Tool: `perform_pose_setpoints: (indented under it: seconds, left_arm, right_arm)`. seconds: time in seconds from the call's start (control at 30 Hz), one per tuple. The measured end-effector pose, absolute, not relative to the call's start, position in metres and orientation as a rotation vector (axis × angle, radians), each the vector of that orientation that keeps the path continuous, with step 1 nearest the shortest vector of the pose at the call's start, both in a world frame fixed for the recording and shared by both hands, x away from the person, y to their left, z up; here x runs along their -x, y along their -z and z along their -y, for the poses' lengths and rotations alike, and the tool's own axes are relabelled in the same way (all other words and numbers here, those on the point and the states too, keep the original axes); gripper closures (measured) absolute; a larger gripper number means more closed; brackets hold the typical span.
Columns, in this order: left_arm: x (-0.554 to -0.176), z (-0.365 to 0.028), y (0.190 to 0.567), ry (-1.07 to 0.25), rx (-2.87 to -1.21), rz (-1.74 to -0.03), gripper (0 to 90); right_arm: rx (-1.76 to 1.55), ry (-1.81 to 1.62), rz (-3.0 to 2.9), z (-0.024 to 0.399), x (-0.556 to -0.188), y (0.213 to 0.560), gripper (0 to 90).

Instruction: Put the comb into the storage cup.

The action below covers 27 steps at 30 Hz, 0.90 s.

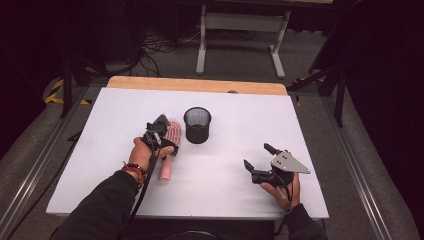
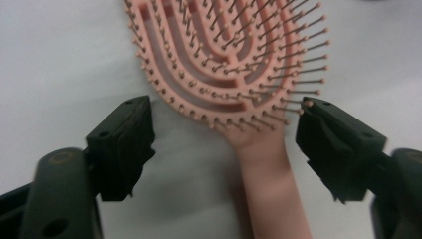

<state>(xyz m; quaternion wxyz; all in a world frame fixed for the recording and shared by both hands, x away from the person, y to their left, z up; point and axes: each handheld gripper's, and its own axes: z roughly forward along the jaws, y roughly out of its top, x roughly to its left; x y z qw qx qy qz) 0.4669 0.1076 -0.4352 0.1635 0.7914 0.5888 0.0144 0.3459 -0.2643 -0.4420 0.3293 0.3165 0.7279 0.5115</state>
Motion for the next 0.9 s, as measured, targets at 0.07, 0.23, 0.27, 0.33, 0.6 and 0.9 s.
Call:
perform_pose_setpoints:
  seconds: [0.07,0.23,0.27,0.33,0.6,0.9]
  left_arm:
    - [-0.464,-0.104,0.435,-0.07,-2.237,-1.713,23.7]
    - [-0.454,-0.094,0.436,-0.159,-2.307,-1.72,27.0]
    - [-0.453,-0.093,0.436,-0.17,-2.315,-1.723,28.0]
    - [-0.453,-0.092,0.436,-0.186,-2.305,-1.742,29.4]
    - [-0.457,-0.097,0.434,-0.156,-2.304,-1.749,37.8]
    - [-0.458,-0.099,0.433,-0.155,-2.349,-1.706,43.5]
  right_arm:
    - [-0.819,-1.362,-1.907,0.265,-0.345,0.441,11.2]
    - [-0.816,-1.371,-1.921,0.264,-0.346,0.442,11.2]
    - [-0.808,-1.372,-1.926,0.264,-0.346,0.442,11.2]
    - [-0.801,-1.377,-1.935,0.264,-0.346,0.441,11.2]
    - [-0.783,-1.398,-1.978,0.265,-0.346,0.442,11.0]
    - [-0.78,-1.388,-2.011,0.264,-0.348,0.444,11.2]
